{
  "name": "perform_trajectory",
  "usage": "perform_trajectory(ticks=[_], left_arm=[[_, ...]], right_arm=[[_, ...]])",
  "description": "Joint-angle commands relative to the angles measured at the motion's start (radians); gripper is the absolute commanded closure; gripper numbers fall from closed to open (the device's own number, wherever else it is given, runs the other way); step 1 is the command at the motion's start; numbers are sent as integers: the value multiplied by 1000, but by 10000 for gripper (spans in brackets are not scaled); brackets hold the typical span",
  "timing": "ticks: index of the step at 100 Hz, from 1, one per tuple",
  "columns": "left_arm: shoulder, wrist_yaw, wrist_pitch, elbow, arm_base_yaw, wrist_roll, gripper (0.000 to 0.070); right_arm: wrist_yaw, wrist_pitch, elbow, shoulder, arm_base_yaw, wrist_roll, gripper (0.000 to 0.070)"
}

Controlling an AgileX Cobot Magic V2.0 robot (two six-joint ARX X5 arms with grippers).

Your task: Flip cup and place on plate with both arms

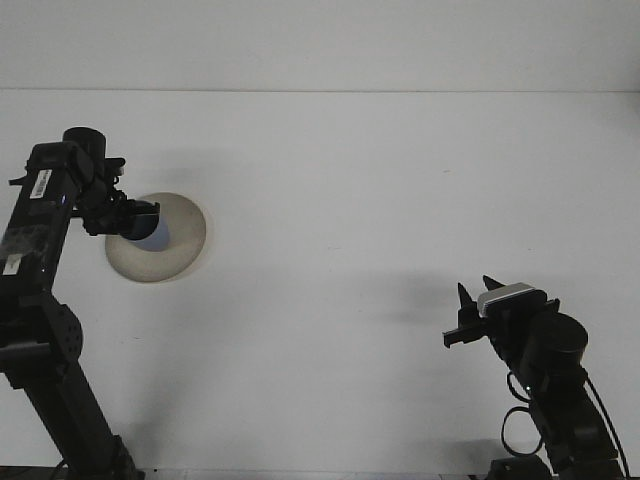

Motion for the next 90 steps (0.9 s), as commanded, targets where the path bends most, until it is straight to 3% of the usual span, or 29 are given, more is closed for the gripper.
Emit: perform_trajectory(ticks=[1, 5, 15, 22, 60, 74, 78, 90], left_arm=[[28, 3, 5, 19, 3, 16, 670], [28, 3, 15, 19, 4, 16, 596], [23, 3, 39, 23, 6, 11, 316], [19, 3, 40, 37, 7, 6, 234], [-188, 7, -15, 227, 7, -21, 237], [-349, 102, 0, 227, 7, -47, 244], [-389, 134, 0, 227, 7, -47, 267], [-499, 191, -16, 208, 7, -47, 454]], right_arm=[[-1, 10, 10, 4, 2, 10, 395], [-1, 10, 10, 4, 2, 10, 395], [-1, 10, 10, 4, 2, 10, 395], [-1, 10, 10, 4, 2, 9, 395], [2, 11, 10, 4, 1, 9, 395], [7, 13, 10, 4, -3, 10, 395], [7, 18, 10, 4, -4, 11, 395], [7, 32, 10, 4, -10, 31, 396]])
